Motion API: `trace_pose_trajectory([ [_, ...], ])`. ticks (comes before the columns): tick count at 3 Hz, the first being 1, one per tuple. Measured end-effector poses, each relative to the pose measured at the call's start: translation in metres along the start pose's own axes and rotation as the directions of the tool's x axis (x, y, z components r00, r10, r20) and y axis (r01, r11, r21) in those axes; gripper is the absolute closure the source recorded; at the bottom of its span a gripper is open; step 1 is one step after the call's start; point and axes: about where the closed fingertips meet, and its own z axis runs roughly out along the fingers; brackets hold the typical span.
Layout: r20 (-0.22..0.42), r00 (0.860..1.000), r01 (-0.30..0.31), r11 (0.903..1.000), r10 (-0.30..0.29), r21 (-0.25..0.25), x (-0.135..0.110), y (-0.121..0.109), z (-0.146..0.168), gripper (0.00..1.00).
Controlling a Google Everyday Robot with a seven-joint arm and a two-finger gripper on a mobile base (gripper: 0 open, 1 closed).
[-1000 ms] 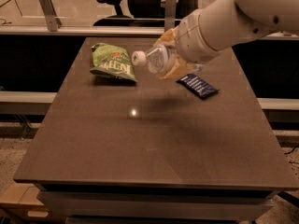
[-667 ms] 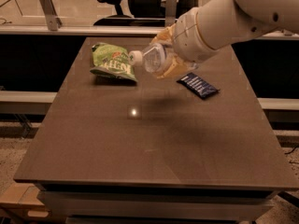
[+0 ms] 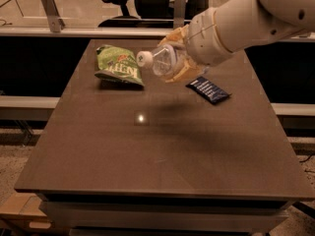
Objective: Place blue plastic bottle upright
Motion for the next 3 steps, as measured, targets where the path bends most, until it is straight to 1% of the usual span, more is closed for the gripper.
trace_pose_trajectory([
  [1, 0.197, 0.980, -0.019, 0.9995, 0.014, 0.023, -0.009, 0.001, -0.009, 1.00],
  [2, 0.350, 0.934, -0.091, 0.9953, 0.073, 0.034, -0.033, 0.001, -0.026, 1.00],
  [3, 0.367, 0.927, -0.098, 0.9946, 0.079, 0.034, -0.039, 0.000, -0.028, 1.00],
])
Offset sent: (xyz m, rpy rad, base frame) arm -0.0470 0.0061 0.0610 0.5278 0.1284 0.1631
